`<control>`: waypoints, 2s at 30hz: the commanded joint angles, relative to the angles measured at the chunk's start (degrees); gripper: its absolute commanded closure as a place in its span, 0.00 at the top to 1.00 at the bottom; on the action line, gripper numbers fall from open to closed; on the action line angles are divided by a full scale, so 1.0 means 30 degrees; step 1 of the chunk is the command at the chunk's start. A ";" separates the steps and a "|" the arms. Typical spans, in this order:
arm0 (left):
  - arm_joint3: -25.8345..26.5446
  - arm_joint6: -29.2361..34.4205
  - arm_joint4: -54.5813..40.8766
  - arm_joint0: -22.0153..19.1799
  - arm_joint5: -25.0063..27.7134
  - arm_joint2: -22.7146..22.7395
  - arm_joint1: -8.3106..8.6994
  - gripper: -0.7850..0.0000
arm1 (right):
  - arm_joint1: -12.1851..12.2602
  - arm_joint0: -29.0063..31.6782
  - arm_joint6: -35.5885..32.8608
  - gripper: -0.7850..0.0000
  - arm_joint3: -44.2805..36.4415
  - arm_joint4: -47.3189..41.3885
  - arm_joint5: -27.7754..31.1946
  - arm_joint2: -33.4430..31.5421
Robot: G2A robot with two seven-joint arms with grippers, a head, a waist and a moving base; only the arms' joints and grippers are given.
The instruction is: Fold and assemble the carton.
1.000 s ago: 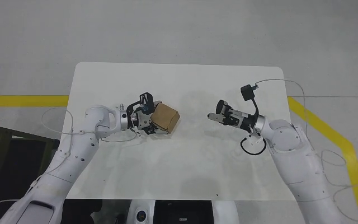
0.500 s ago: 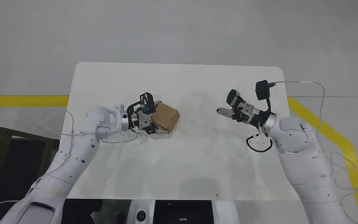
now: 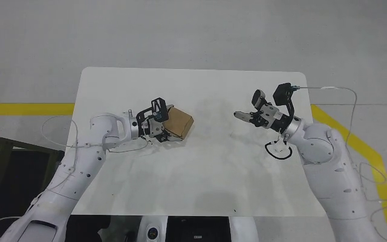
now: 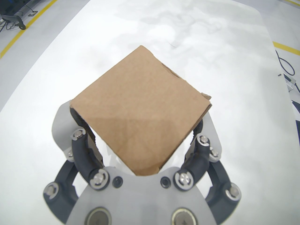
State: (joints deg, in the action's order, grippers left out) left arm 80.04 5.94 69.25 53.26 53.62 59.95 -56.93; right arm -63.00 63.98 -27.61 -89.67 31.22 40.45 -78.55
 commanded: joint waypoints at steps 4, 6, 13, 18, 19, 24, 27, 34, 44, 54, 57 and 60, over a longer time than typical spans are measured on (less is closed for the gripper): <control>0.0001 -0.0003 0.0001 0.0001 -0.0001 0.0001 0.0000 1.00 | 0.0000 -0.0001 -0.0001 1.00 0.0001 -0.0002 0.0002 -0.0001; 0.0001 -0.0003 0.0001 0.0001 -0.0001 0.0001 0.0000 1.00 | 0.0000 -0.0001 -0.0001 1.00 0.0001 -0.0002 0.0002 -0.0001; 0.0429 0.0428 0.0023 0.0375 -0.0513 -0.0116 -0.0024 1.00 | -0.0115 -0.0332 -0.2549 1.00 0.0128 -0.4768 0.1099 0.1982; 0.0617 0.0904 -0.0080 0.0149 -0.0501 -0.0590 -0.0163 1.00 | -0.0232 -0.1637 -0.6362 1.00 0.0812 -0.9326 0.0720 0.4160; 0.0624 0.0978 -0.0127 0.0084 -0.0477 -0.0736 -0.0206 1.00 | -0.0294 -0.1848 -0.6809 1.00 0.1010 -1.0120 0.0666 0.4633; 0.0547 0.1341 -0.0173 -0.0226 -0.0391 -0.1362 -0.0394 1.00 | -0.0669 -0.2934 -0.7776 1.00 0.2444 -1.2998 0.0975 0.6484; 0.0380 0.1486 -0.0224 -0.0363 -0.0334 -0.1693 -0.0499 1.00 | -0.0893 -0.3526 -0.8428 1.00 0.3354 -1.4344 0.1076 0.7442; 0.0076 0.1456 -0.0182 -0.0710 -0.0264 -0.2199 -0.0702 1.00 | -0.1302 -0.4544 -0.9136 1.00 0.4981 -1.5213 0.0828 0.8860; -0.0139 0.0745 -0.0845 -0.0416 0.0260 -0.1847 -0.0668 1.00 | -0.1644 -0.5347 -0.8693 1.00 0.5692 -1.3911 -0.0300 0.9748; -0.0055 -0.0061 -0.2236 0.0592 0.0667 -0.0069 -0.0254 1.00 | -0.1661 -0.5463 -0.8380 1.00 0.5495 -1.3529 -0.0372 0.9568; 0.0177 -0.0126 -0.2506 0.1011 0.0681 0.0684 -0.0066 1.00 | -0.1625 -0.5382 -0.8185 1.00 0.5285 -1.3529 -0.0066 0.9350; 0.0460 -0.0117 -0.2805 0.1463 0.0738 0.1415 0.0119 1.00 | -0.1508 -0.5198 -0.8146 1.00 0.4941 -1.3518 0.0494 0.8942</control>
State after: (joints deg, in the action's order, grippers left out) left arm 81.12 5.53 61.13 57.15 55.82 63.36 -56.78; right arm -67.67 48.14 -52.05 -74.53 -9.27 41.34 -51.23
